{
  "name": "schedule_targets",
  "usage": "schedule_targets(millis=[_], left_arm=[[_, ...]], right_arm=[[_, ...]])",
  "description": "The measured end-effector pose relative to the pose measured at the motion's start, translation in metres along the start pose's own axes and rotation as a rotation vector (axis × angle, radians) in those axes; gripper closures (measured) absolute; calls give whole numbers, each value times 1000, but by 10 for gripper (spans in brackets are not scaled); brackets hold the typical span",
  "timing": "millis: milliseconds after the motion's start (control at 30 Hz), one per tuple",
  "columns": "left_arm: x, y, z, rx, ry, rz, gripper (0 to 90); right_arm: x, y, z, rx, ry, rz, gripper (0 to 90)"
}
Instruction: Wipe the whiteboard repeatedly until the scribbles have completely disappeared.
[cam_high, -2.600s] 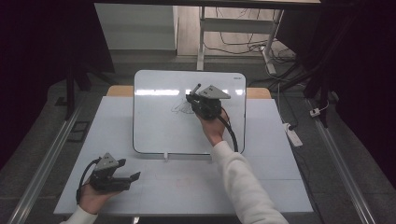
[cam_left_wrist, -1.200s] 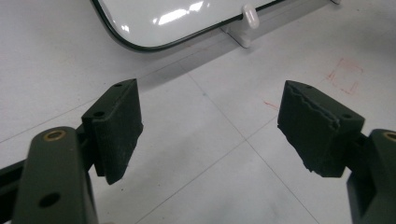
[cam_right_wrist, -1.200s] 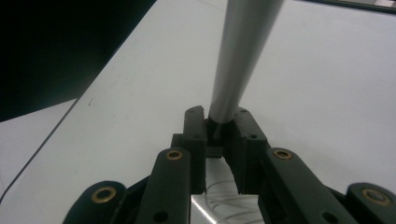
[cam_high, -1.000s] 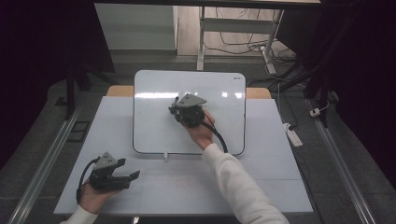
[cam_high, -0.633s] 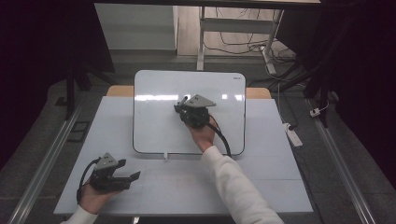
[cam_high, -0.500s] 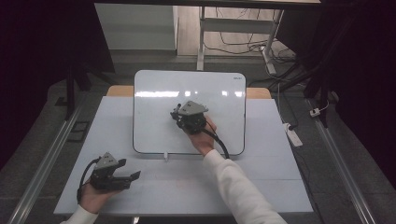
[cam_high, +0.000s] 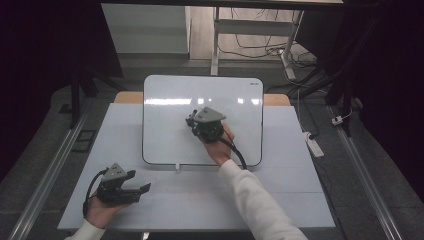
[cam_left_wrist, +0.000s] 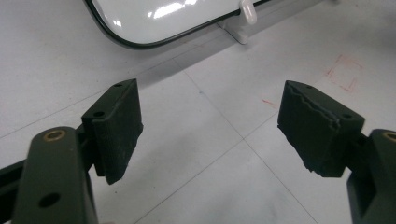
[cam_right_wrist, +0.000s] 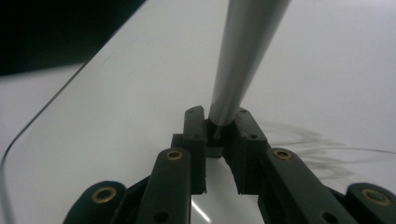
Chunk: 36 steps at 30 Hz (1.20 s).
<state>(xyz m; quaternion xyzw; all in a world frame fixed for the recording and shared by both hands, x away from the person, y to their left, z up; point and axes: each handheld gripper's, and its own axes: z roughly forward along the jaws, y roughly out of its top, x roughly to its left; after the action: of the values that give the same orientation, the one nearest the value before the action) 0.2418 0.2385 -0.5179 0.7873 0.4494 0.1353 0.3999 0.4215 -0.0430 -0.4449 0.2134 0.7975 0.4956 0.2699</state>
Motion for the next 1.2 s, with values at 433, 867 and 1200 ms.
schedule_targets(millis=[433,867,1200], left_arm=[[0,-1,-1,-3,0,2,226],[-2,0,1,3,0,7,227],[-2,0,0,-3,-4,9,229]], right_arm=[[-32,6,-10,-38,-72,111,777],[-29,9,-4,-61,-77,154,777],[-43,7,-8,-85,-98,174,777]])
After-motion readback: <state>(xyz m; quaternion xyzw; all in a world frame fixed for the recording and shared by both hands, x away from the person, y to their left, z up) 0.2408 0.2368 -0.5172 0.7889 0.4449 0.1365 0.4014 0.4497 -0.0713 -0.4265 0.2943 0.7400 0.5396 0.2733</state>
